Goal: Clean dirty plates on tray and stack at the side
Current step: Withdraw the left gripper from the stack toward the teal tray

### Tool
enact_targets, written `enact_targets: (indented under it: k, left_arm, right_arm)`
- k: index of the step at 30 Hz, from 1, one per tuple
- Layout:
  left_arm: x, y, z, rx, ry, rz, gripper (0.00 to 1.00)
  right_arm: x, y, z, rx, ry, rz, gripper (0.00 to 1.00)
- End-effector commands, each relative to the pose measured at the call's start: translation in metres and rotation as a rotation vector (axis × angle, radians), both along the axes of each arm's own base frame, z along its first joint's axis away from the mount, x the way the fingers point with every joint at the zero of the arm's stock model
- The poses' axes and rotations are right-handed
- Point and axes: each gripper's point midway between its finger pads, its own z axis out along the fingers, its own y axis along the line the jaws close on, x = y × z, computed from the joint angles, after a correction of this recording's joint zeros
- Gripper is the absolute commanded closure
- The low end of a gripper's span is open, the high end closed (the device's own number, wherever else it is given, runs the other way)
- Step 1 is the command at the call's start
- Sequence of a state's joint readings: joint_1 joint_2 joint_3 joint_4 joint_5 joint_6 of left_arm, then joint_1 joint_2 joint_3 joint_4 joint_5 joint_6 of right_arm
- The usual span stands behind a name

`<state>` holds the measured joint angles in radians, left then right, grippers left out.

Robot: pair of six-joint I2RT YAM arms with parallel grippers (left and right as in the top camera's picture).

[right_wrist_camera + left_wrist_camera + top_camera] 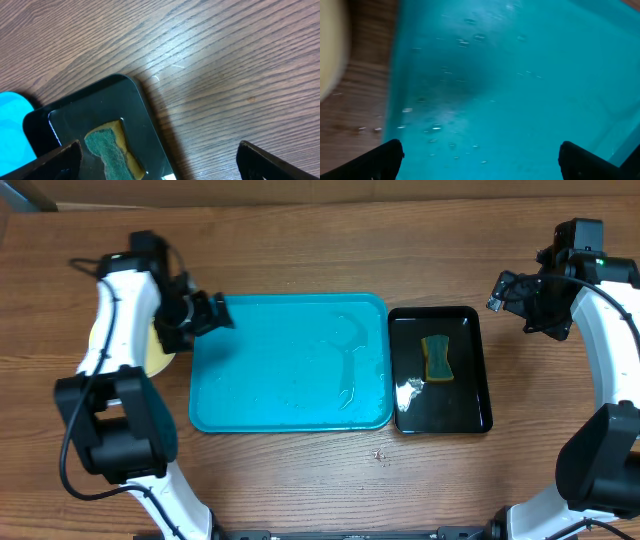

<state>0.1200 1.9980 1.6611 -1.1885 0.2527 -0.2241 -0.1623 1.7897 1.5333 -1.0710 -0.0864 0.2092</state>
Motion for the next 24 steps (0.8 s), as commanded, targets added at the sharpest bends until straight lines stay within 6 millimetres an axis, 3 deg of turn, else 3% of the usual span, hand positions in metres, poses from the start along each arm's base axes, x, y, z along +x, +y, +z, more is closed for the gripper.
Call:
enact_targets:
  k: [1, 10, 24]
  left_arm:
    - [-0.002, -0.022, -0.005, 0.009, 0.009, -0.088, 0.00]
    - [-0.007, -0.067, -0.005, 0.010, 0.008, -0.204, 0.00]
    - [-0.008, -0.071, -0.005, 0.010, 0.008, -0.215, 0.00]
  right_arm:
    - [0.003, -0.002, 0.009, -0.007, -0.027, -0.007, 0.00]
    - [0.003, -0.002, 0.009, -0.007, -0.027, -0.007, 0.00]
    - [0.003, -0.002, 0.009, -0.007, -0.027, -0.007, 0.00]
